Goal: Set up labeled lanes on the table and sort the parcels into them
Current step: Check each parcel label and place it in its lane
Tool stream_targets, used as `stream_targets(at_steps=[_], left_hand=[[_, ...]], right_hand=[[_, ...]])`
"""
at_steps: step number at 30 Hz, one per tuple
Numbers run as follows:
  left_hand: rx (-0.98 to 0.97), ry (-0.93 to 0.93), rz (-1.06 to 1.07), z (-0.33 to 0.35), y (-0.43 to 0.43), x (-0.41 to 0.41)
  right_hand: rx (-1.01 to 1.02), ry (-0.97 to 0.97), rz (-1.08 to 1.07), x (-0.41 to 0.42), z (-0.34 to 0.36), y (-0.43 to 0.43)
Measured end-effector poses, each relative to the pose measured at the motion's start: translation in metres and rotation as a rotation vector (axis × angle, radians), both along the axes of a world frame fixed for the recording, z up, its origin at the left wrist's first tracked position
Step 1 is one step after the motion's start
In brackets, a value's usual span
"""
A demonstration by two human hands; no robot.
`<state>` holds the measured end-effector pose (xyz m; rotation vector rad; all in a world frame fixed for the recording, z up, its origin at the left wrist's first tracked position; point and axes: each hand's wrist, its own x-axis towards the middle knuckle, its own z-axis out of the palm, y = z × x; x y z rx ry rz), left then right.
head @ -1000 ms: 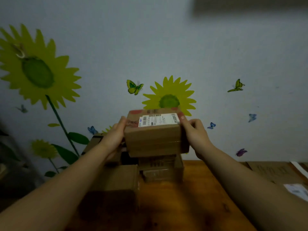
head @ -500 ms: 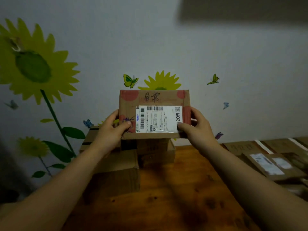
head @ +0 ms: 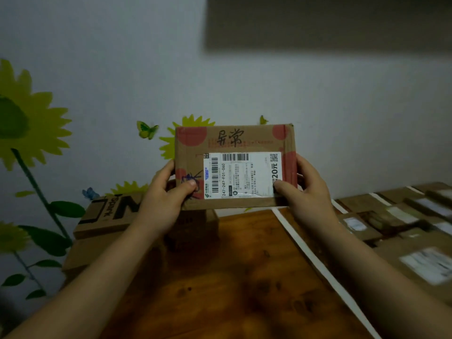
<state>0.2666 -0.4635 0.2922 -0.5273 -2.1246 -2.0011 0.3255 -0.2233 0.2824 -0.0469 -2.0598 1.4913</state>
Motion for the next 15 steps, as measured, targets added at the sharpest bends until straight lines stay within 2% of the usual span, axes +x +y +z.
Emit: stream_targets(at_steps=[5,10,15], left_hand=[[0.033,0.036,-0.133,0.000,0.118,0.045],[0.040,0.071,-0.322,-0.008,0.272,0.101],[0.001,0.009,-0.595,-0.019,0.422,0.166]], right_hand=[[0.014,0.000,-0.121,0.075,-0.002,0.102],[0.021,0.057,-0.399,0.176,-0.009,0.225],[0.007,-0.008,-0.693,0.286,-0.024,0.334]])
